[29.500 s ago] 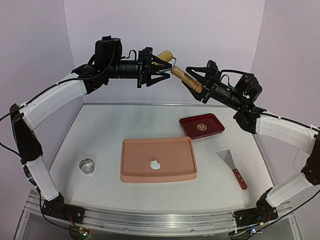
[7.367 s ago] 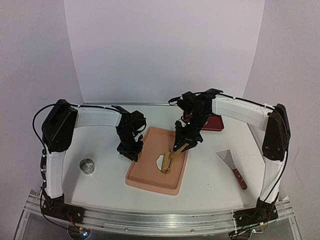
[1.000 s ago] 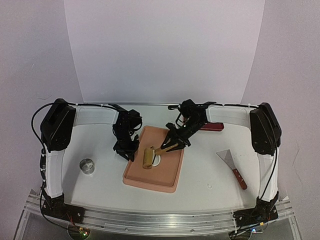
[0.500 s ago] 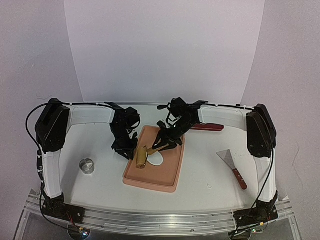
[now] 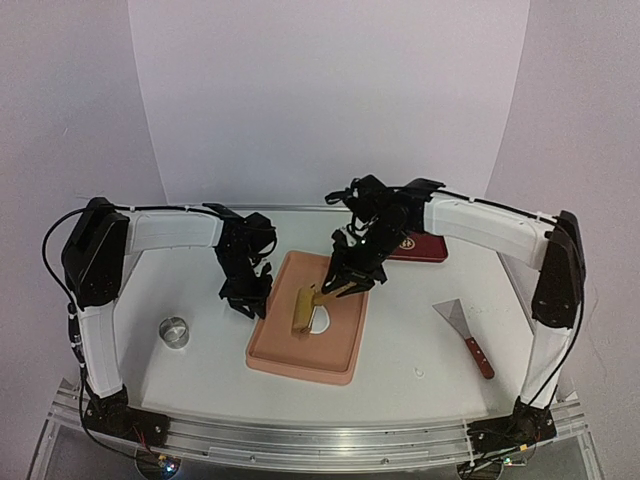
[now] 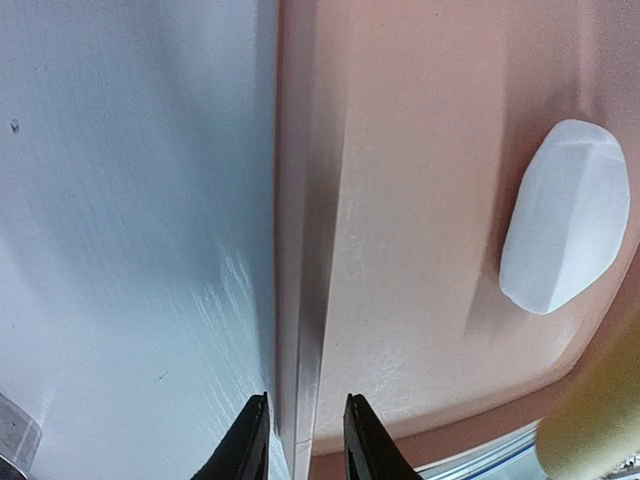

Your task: Roll out the dumpling wrappers from the dough

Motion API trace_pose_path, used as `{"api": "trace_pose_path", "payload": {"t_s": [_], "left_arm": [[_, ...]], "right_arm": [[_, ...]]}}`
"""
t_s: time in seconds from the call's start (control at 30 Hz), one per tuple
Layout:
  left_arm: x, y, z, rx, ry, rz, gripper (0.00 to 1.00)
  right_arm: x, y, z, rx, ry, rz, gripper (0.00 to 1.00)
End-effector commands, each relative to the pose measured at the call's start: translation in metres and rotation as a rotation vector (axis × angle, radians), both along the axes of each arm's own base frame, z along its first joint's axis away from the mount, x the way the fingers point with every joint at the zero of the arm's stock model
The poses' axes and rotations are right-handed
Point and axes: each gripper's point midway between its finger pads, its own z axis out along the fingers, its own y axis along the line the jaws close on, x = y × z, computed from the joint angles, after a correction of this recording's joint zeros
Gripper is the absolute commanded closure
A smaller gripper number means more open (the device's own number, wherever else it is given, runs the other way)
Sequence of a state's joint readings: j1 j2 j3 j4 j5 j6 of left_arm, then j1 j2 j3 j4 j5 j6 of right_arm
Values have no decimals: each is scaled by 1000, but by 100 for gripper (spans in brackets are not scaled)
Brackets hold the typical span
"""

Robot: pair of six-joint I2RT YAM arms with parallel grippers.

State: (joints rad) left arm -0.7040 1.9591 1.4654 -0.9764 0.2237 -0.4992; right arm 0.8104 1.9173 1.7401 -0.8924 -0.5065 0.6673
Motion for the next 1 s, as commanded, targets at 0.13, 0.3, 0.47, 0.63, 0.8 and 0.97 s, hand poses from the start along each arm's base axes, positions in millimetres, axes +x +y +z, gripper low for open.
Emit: {"api": "trace_pose_path", "payload": {"t_s": [0.13,0.3,0.47,0.63,0.8,0.97], "left_arm": [[18,-10,31,-18,-99,-26,64],[31,-14,28,10,-113,-43,58],[37,-18,18,16,-107,-54,57],[41,-19,15,18,-102,-57,57],[43,-16,11,22,-98,-52,57],[43,-14,7,22,-90,-49,58]], "right_arm": [[8,-41,47,-40,-69,-294,100],[14,-36,38,-29,-42,-375,100],[19,-23,23,-17,-11,-359,100],[24,-15,10,-26,6,-351,100],[20,-13,-12,-54,57,-352,100],[15,-19,-35,-100,85,-350,100]]}}
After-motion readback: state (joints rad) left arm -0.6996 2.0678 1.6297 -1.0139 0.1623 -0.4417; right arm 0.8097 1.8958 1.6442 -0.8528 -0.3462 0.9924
